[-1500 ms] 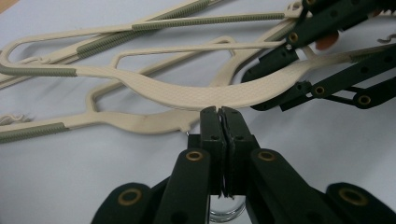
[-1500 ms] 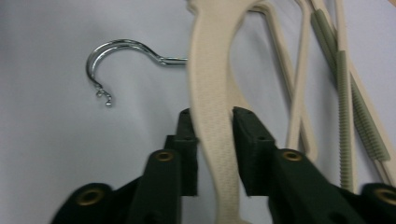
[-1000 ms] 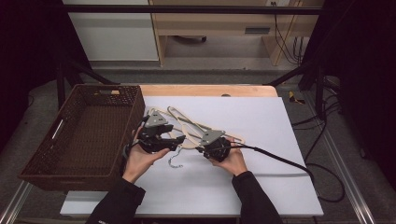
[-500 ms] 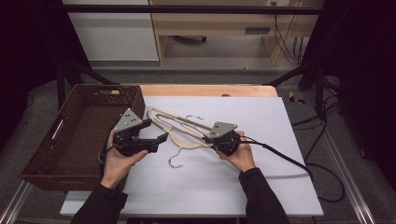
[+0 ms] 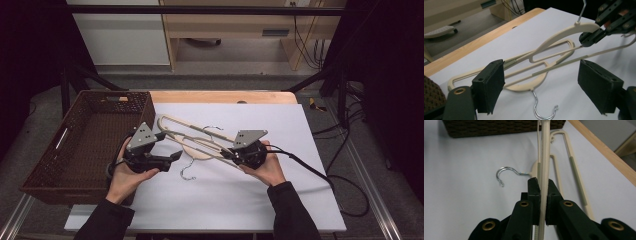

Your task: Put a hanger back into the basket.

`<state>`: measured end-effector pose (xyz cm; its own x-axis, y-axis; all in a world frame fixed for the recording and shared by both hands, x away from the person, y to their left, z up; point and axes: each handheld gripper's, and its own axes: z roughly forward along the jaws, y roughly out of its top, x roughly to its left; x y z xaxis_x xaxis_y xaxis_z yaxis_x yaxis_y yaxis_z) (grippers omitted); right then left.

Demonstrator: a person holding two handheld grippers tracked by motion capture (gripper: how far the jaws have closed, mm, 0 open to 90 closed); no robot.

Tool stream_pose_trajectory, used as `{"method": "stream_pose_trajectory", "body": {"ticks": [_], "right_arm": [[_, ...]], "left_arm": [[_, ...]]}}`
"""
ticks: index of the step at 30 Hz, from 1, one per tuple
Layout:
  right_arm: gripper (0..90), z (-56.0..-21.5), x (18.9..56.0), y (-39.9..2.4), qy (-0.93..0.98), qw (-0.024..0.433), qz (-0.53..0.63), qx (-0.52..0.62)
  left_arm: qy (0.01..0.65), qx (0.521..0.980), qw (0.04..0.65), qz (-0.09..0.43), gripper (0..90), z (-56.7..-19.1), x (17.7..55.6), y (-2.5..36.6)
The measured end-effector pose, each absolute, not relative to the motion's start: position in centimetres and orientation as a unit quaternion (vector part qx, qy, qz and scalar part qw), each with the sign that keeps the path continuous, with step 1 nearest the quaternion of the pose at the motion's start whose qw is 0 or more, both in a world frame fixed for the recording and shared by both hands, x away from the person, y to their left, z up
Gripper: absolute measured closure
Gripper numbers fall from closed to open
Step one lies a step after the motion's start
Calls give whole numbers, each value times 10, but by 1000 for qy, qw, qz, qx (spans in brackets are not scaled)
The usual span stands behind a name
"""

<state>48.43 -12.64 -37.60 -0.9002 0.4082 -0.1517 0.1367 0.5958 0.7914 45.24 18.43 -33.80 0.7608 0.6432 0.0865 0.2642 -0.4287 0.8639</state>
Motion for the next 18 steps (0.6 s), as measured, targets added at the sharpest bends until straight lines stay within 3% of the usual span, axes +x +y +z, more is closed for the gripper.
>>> {"method": "stream_pose_trajectory", "body": {"ticks": [7,16,18], "right_arm": [[857,-374,474,-128,883,127,431,134],[855,-378,464,-124,889,96,432,115],[855,-379,462,-123,891,88,431,111]], "left_arm": [[234,847,436,194,215,-344,453,167],[189,879,399,179,318,-358,464,143],[179,883,394,181,374,-360,465,138]]}}
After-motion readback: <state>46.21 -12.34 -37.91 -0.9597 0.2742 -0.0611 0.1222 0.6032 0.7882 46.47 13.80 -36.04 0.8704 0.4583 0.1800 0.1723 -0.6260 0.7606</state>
